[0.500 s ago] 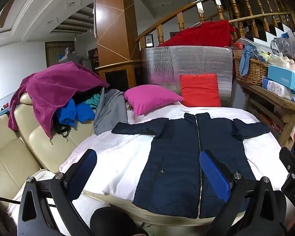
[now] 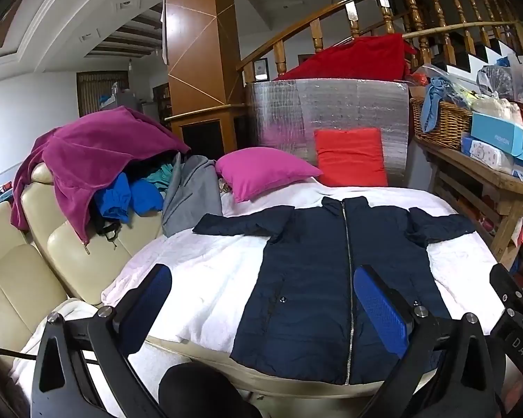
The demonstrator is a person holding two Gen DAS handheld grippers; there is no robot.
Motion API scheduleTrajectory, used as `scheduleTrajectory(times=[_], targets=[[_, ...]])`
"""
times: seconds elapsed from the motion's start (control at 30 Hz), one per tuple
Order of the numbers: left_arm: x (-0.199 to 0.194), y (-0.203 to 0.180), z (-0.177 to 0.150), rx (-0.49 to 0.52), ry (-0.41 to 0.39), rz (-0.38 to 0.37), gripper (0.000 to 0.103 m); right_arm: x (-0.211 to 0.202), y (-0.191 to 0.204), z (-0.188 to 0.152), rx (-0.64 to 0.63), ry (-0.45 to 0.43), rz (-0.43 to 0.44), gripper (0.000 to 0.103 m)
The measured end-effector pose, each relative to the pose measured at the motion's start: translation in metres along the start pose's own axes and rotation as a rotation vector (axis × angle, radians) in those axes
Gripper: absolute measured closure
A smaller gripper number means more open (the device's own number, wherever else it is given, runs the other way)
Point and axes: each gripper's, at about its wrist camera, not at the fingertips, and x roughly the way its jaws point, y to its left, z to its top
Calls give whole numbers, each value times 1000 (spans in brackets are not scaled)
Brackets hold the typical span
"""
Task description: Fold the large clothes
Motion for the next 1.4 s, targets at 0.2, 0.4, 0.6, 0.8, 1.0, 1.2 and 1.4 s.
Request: scheduleTrajectory(times=[0.2, 0.4, 0.6, 0.8, 1.0, 1.2, 1.4], targets=[[2, 4, 0, -8, -3, -2, 0, 3, 0, -3, -2, 7, 5, 0], [0, 6, -1, -6, -12, -2, 0, 4, 2, -5, -6, 7, 5, 0], [-2, 6, 0, -4, -17, -3, 0, 6, 3, -3, -7, 12, 7, 0], [-3, 4, 0, -2, -17, -1, 0, 7, 4, -4, -4, 17, 8, 0], [-4, 5, 0, -1, -20, 1, 0, 7, 4, -6, -2, 21, 10, 0], [-4, 6, -1, 0, -21, 1, 0, 7, 5, -8, 0, 27, 11, 0], [-4, 5, 0, -1, -22, 1, 0, 7, 3, -9, 4, 28, 8, 0]])
